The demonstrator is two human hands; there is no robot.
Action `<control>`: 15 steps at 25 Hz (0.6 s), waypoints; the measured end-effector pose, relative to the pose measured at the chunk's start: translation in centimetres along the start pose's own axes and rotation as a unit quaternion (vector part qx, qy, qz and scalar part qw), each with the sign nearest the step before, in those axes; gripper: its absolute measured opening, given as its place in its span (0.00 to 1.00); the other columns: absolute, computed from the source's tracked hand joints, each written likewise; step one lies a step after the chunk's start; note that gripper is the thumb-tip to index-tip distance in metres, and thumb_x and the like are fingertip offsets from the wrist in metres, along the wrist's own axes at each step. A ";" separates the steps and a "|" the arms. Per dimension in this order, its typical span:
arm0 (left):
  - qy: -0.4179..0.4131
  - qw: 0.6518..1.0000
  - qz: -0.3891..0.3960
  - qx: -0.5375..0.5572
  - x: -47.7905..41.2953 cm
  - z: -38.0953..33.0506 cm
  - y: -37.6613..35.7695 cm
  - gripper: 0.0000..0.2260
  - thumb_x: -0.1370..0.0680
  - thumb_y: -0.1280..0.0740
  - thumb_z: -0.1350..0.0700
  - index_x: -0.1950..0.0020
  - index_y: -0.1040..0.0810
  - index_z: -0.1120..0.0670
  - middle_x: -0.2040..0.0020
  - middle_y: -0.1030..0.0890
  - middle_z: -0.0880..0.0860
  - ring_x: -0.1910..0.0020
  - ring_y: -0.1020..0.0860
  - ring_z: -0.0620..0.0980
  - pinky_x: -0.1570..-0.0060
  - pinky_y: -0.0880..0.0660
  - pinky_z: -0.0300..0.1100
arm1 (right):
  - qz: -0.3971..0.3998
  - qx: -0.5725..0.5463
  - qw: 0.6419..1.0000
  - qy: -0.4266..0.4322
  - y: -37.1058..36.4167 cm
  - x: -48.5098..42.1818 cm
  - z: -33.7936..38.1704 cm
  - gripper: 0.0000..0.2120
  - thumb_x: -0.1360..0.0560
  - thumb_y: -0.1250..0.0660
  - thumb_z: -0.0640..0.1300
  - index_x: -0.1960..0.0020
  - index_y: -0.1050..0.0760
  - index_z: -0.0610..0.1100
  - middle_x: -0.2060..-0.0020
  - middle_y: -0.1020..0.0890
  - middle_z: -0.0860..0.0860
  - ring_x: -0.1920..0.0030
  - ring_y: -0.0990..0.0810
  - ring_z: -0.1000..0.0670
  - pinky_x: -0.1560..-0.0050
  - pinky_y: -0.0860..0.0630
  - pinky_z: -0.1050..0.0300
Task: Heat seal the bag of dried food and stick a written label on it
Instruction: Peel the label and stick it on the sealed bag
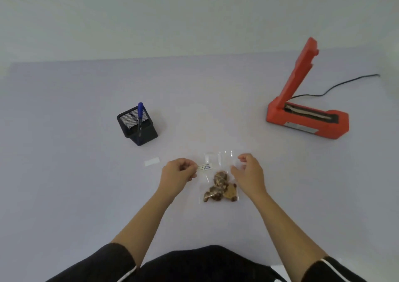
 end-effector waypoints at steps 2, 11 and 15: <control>-0.017 0.999 0.017 -0.028 -1.0 -0.6 -2.0 0.04 0.25 0.31 0.59 0.56 0.18 0.57 0.63 0.17 0.54 0.63 0.19 0.48 0.52 0.19 0.44 | 0.029 -0.027 0.999 -0.019 -0.2 -0.2 -0.5 0.18 0.29 0.30 0.42 0.42 0.30 0.43 0.48 0.26 0.51 0.52 0.22 0.49 0.49 0.26 0.56; 0.009 0.997 0.009 -0.070 -3.8 0.3 -5.6 0.03 0.26 0.31 0.59 0.58 0.19 0.56 0.66 0.18 0.52 0.65 0.21 0.48 0.52 0.21 0.47 | 0.083 -0.080 0.993 0.007 -0.4 -1.7 -1.1 0.08 0.28 0.31 0.37 0.52 0.26 0.48 0.51 0.22 0.49 0.62 0.23 0.59 0.62 0.27 0.74; 0.014 0.997 0.001 -0.074 -4.1 0.9 -5.9 0.03 0.26 0.31 0.58 0.57 0.18 0.56 0.65 0.18 0.52 0.65 0.21 0.47 0.53 0.22 0.45 | 0.112 -0.072 0.991 -0.010 -0.3 -2.3 -1.4 0.07 0.27 0.31 0.40 0.49 0.23 0.45 0.51 0.20 0.51 0.60 0.24 0.60 0.62 0.29 0.75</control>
Point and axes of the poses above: each hand's wrist, its own x-axis away from the middle knuckle, its own y-axis out of the back of the hand, z = x × y, the point moved 1 cm from there along -x, towards the middle knuckle
